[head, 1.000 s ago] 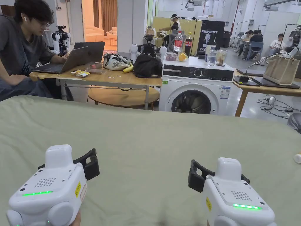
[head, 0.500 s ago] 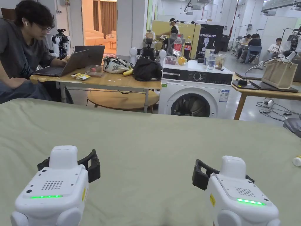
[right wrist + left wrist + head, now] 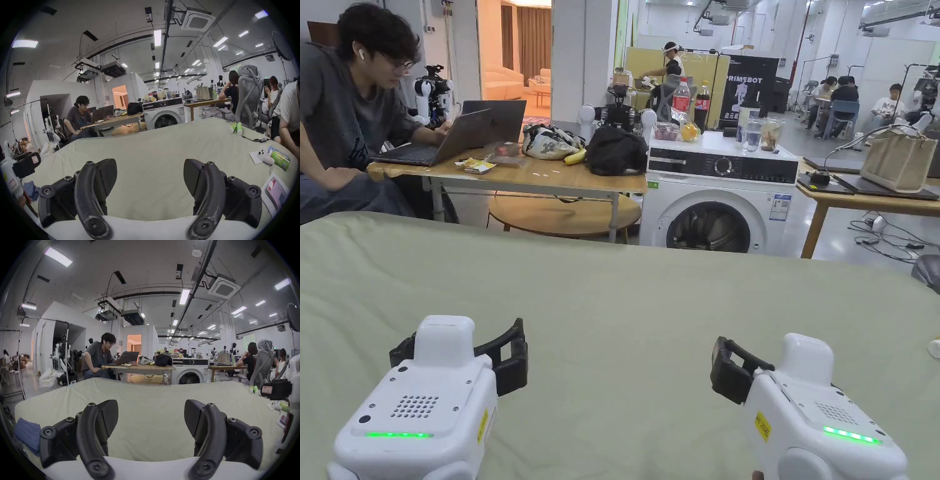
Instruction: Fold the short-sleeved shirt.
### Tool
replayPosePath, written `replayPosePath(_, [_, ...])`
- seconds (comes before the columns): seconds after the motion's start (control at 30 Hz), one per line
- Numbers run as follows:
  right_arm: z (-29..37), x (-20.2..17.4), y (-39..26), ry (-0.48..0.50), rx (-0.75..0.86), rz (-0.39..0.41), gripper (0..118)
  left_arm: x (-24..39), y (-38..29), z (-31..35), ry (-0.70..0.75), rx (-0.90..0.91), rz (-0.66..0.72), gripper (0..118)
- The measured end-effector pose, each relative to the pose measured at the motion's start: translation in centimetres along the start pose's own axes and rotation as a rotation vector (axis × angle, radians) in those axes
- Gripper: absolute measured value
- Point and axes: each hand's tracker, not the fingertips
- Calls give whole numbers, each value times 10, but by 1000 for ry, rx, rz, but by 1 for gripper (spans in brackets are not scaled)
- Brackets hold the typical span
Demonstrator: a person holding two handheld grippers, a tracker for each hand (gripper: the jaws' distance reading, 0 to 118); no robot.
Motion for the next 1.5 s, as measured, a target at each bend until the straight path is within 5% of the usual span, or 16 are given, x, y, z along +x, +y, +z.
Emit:
replayPosePath(0.13, [0,-8,2,-19,1,34,86,2,1,-1,11,-28,-24,87])
replayPosePath(0.57, [-6,-13,4,-41,-106,-44,86,-3,-4,6,43,-39,11,87])
replayPosePath(0.87, [-5,-19,-5,-109,-60,53,86,-4,-4,3,29,-51,5,87])
replayPosePath(1.5, [-5,-20,-12,-139,-72,73,86,-13,-4,2,23,-104,33,87])
